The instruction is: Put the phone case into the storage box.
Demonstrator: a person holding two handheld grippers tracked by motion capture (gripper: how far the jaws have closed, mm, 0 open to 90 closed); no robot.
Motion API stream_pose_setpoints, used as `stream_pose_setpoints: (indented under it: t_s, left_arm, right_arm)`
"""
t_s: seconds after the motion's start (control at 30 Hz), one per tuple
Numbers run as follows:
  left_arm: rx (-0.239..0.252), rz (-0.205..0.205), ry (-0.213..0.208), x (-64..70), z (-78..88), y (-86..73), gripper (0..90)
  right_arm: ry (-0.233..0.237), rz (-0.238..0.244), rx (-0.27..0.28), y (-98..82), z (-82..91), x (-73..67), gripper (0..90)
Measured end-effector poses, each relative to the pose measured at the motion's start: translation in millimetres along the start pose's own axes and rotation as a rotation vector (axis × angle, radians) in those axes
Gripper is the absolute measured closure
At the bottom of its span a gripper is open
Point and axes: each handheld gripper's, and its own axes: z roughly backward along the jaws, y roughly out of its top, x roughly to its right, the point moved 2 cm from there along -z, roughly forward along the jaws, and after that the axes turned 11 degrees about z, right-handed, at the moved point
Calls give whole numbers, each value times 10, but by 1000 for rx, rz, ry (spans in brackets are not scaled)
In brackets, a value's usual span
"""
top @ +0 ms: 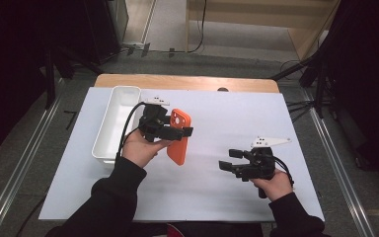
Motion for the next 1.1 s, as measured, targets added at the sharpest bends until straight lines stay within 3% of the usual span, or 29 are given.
stream_pose_setpoints:
  t_s: [0.5, 0.73, 1.1]
  left_arm:
    - [-7, -11, -20, -22, 65, 22, 157]
    - [-15, -20, -24, -35, 93, 30, 157]
    - [-12, -28, -31, -62, 221, 86, 157]
  right_arm:
    - [10, 11, -17, -196, 114, -50, 262]
    - [7, 59, -31, -267, 130, -92, 262]
    - [-15, 57, -64, -354, 179, -56, 262]
